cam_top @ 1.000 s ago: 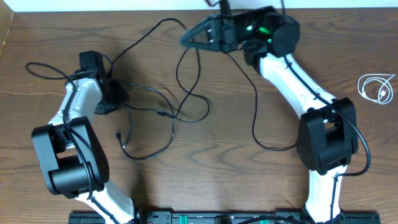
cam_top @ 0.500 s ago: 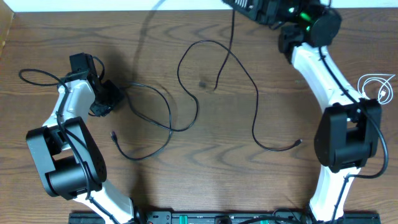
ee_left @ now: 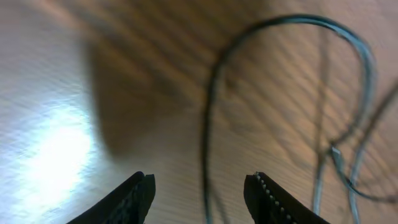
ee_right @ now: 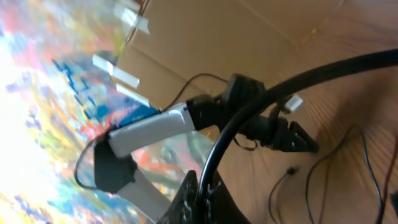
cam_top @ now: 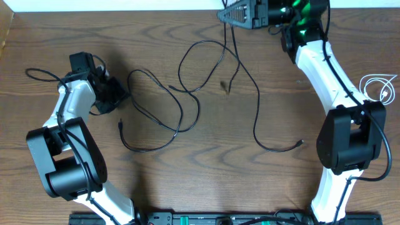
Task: Untangle cables
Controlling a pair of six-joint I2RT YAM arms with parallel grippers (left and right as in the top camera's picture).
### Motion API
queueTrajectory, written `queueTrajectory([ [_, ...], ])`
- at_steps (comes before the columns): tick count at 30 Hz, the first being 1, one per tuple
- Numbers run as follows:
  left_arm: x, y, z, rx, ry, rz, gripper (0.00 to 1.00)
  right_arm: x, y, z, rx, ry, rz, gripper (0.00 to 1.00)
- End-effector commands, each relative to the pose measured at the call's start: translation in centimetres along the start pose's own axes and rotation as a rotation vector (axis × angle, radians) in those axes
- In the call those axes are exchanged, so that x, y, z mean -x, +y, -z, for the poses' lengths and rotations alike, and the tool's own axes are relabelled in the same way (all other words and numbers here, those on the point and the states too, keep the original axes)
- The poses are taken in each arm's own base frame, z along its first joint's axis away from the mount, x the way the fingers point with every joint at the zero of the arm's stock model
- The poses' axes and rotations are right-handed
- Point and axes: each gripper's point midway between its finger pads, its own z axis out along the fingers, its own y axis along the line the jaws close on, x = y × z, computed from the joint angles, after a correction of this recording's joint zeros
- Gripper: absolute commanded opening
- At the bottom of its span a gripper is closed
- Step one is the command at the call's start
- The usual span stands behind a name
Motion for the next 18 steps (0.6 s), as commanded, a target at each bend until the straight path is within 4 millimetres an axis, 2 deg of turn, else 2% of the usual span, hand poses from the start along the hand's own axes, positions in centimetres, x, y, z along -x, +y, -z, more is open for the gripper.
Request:
queueTrajectory([
  [1,-0.6,-2.6,0.0,-0.163,0.042,-0.118,0.54,-0.7,1.0,-0.9,0.02,0.041,0.147,0.01],
  [6,-0.8,-3.3,0.1,-0.206,0.048,-0.145,0.56,-1.2,-0.6,-1.6,-0.003,0.03,0.12,0.01],
  [9,-0.8,-3.3,0.1,-0.205,0.048,-0.145,0.57,-1.5,-2.4,-2.2,-0.059,0.002,0.094,0.01],
  [13,-0.8,-3.2,0.1,-0.199,0.047,-0.144,0.58,-2.6,-8.6,-1.9,-0.335,-0.071,-0.026,0.01],
  [16,-0.7,-3.2,0.1,-0.199,0.046,-0.144,0.58,-4.4,-13.6,-0.2,-0.637,-0.086,-0.096,0.01],
  [17,-0.7,-3.2,0.1,-0.199,0.046,-0.144,0.58,-5.6,-16.2,1.3,-0.835,-0.086,-0.125,0.01],
  [18,-0.7,-3.2,0.1,-0.199,0.046,-0.144,0.58,-6.2,-17.4,2.3,-0.948,-0.084,-0.128,0.01],
])
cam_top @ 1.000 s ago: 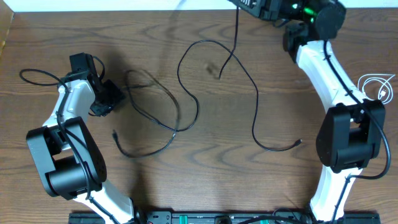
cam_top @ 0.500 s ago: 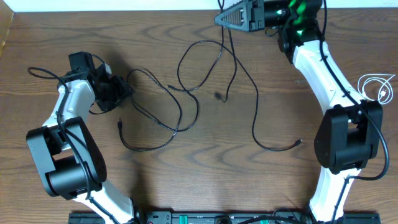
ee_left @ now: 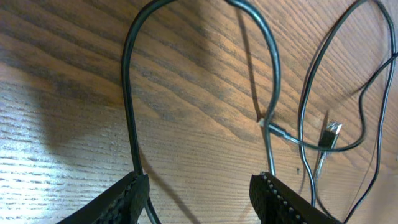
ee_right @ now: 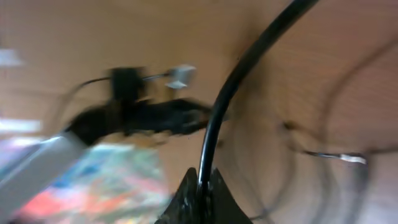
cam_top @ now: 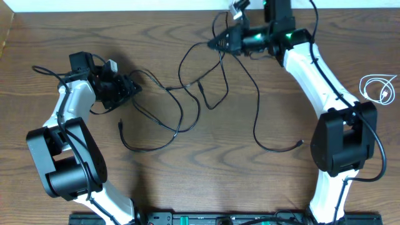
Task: Untangle cables
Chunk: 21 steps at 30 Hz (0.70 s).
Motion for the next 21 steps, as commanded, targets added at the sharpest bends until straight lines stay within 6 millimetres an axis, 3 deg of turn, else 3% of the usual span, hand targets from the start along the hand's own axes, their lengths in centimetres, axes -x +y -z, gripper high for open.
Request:
queueTrajectory([
  [1,0.0,0.1,-0.2,-0.01,0.007,-0.013,0.58,1.4,-7.2,1.1,-0.543,-0.139,0.137,0.01],
  [4,0.0,0.1,-0.2,-0.01,0.007,-0.013,0.58,1.2,-8.7,1.1,-0.765,-0.164,0.217,0.01],
  [14,0.0,0.1,-0.2,-0.01,0.008,-0.013,0.58,1.0,-6.7,-1.8,-0.925,-0.211,0.414,0.01],
  [21,0.0,0.1,-0.2,-0.01,0.007,-0.013,0.58,0.4,-6.7,-7.1,-0.821,-0.11,0.674,0.01],
])
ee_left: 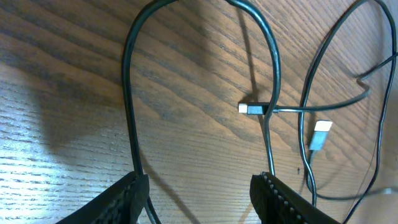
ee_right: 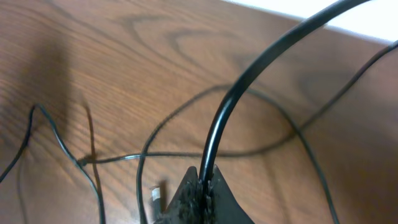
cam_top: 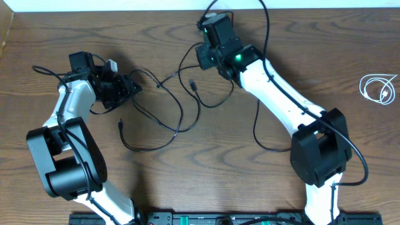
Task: Untangle cables
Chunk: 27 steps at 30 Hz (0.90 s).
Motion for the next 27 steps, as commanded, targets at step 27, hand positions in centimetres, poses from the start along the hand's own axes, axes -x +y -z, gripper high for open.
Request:
queueTrajectory([
  [27,0.1,0.1,-0.2,-0.01,0.006,-0.013,0.59,0.3,4.0,-7.3,0.244,-0.101,0.329,0.34],
])
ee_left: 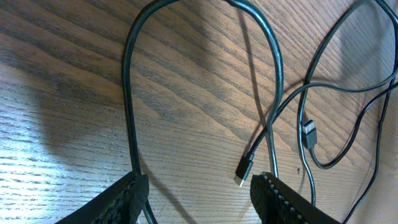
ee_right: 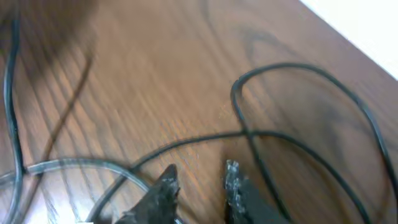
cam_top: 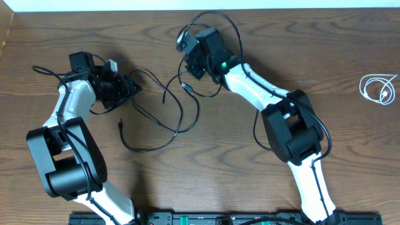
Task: Untangle cables
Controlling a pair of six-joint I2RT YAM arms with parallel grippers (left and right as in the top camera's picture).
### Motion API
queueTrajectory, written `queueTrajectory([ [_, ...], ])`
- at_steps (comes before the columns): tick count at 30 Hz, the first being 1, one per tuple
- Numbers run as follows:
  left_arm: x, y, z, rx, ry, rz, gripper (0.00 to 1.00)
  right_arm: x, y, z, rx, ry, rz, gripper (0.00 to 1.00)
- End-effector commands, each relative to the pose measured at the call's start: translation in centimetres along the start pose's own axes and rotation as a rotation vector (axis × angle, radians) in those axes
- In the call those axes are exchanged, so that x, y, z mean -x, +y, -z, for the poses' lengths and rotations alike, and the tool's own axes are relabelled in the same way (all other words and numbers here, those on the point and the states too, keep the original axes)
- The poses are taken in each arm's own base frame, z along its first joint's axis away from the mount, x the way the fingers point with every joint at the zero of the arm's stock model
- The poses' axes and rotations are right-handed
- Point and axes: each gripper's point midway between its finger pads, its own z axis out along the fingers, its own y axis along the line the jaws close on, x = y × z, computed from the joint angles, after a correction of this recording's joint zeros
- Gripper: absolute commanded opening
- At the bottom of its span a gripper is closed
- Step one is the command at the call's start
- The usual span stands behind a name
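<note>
Black cables (cam_top: 178, 115) lie tangled on the wooden table (cam_top: 219, 181). My left gripper (cam_top: 132, 87) is open at the tangle's left end. In the left wrist view a cable loop (ee_left: 129, 93) runs up from beside the left finger of that gripper (ee_left: 202, 180), and a plug (ee_left: 244, 169) lies near its right finger. My right gripper (cam_top: 186, 59) sits over the tangle's top. Seen from the right wrist, this gripper (ee_right: 200, 168) has its jaws apart with nothing between them, above crossing cable strands (ee_right: 249, 134).
A coiled white cable (cam_top: 378, 87) lies at the right edge. One black cable runs right and ends in a plug (cam_top: 300, 144). Another plug (cam_top: 120, 125) lies at the lower left of the tangle. The table's far edge (cam_top: 125, 9) is close behind both grippers.
My right gripper was shut on a black cable; now its jaws are apart, the cable lies on the table, and it sits a little further left. Plug ends shifted nearer my left gripper, which stayed put.
My right gripper held a black cable up at the back right while the left sat open left of the tangle. Then the left stood open astride a loop, and the right held the cable further left at each moment. Now the cable is let go.
</note>
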Motion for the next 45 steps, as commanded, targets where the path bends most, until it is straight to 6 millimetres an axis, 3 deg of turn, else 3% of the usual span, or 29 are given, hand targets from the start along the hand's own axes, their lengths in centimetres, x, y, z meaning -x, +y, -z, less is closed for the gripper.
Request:
queueTrajectory([
  [1,0.1,0.1,-0.2,-0.01,0.006,-0.013,0.59,4.2,-0.5,1.8,0.008,-0.052,-0.073,0.39],
  [3,0.0,0.1,-0.2,-0.011,0.007,-0.013,0.59,4.1,-1.5,2.4,-0.031,-0.017,-0.15,0.47],
  [8,0.1,0.0,-0.2,-0.011,0.006,-0.009,0.59,3.0,-4.4,2.9,-0.139,0.01,-0.384,0.51],
  [14,0.0,0.0,-0.2,-0.011,0.007,-0.006,0.59,0.3,-5.7,1.7,-0.159,0.066,-0.348,0.62],
  [20,0.0,0.0,-0.2,-0.011,0.007,-0.006,0.59,-3.1,-7.5,1.4,-0.298,0.163,-0.376,0.66],
  [28,0.0,0.0,-0.2,-0.011,0.007,-0.006,0.59,-5.2,-6.8,0.1,-0.294,0.209,-0.43,0.61],
  [31,0.0,0.0,-0.2,-0.011,0.007,-0.006,0.59,-6.5,-7.2,0.0,-0.349,0.226,-0.54,0.57],
  [35,0.0,0.0,-0.2,-0.011,0.007,-0.006,0.59,-7.8,-7.8,0.5,-0.431,0.241,-0.678,0.59],
  [45,0.0,0.0,-0.2,-0.011,0.007,-0.005,0.59,-8.6,-7.5,0.6,-0.499,0.248,-0.746,0.71],
])
